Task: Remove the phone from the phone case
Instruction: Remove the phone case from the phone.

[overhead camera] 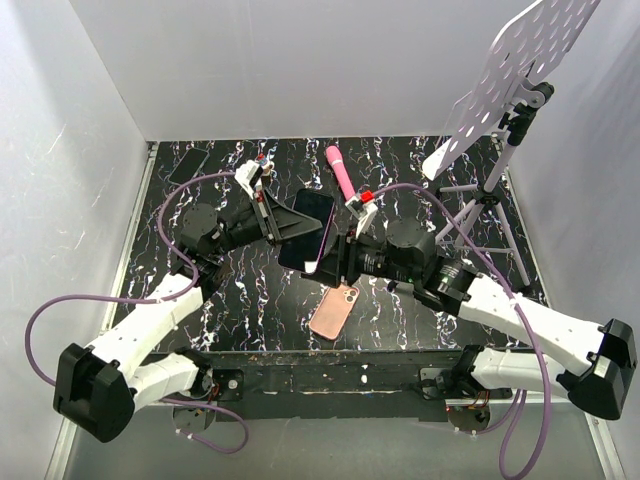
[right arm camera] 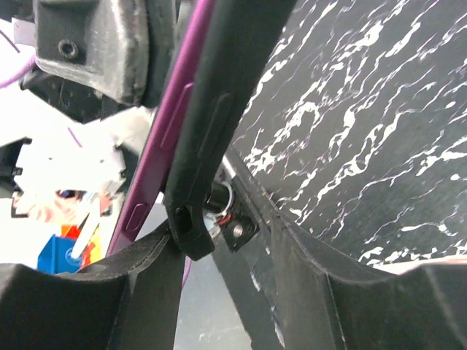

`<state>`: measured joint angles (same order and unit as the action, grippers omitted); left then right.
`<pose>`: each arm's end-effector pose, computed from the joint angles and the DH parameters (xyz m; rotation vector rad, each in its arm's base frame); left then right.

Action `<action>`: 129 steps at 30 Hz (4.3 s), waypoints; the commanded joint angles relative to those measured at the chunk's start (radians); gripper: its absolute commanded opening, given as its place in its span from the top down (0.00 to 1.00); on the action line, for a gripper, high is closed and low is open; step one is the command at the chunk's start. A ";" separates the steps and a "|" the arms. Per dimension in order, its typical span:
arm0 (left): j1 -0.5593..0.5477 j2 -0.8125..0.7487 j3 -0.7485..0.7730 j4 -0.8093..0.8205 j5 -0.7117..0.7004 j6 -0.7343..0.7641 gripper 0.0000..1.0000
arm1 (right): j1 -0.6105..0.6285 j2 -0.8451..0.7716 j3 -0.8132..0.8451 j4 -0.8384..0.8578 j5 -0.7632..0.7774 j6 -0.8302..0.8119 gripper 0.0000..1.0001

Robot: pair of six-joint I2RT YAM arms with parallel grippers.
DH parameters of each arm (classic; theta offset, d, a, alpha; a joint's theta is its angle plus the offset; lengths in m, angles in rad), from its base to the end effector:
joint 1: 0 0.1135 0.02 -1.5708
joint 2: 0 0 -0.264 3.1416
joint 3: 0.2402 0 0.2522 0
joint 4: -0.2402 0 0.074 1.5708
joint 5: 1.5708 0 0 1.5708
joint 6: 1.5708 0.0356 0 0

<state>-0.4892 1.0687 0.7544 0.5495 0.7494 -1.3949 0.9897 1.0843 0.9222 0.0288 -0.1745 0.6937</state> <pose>0.2020 -0.1350 0.3496 0.0171 1.7565 -1.9756 0.1354 0.2175 0.3521 -0.4256 1.8649 1.3556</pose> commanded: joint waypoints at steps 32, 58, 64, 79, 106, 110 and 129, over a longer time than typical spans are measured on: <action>0.015 -0.076 -0.033 -0.029 -0.001 0.014 1.00 | -0.040 -0.175 -0.187 0.349 -0.145 0.501 0.49; 0.015 -0.065 -0.026 -0.066 0.002 0.047 1.00 | -0.039 -0.136 -0.149 0.332 -0.148 0.461 0.55; 0.015 -0.070 -0.033 -0.046 0.008 0.033 1.00 | -0.039 -0.124 -0.149 0.312 -0.126 0.457 0.55; 0.015 -0.061 -0.038 -0.115 -0.004 0.053 1.00 | -0.020 -0.165 -0.108 0.243 -0.120 0.425 0.57; 0.009 -0.042 -0.122 0.172 -0.021 -0.211 1.00 | -0.029 0.026 -0.172 0.381 -0.030 0.472 0.59; -0.038 -0.075 -0.132 0.103 -0.047 -0.142 1.00 | -0.045 0.060 -0.145 0.463 -0.048 0.480 0.66; -0.003 -0.161 -0.027 -0.346 0.086 0.416 0.17 | -0.195 -0.435 -0.350 0.373 -0.120 0.667 0.99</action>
<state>-0.4976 0.8944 0.7155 0.2070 0.7807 -1.0595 0.8211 0.7471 0.5766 0.3283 -0.2878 1.3075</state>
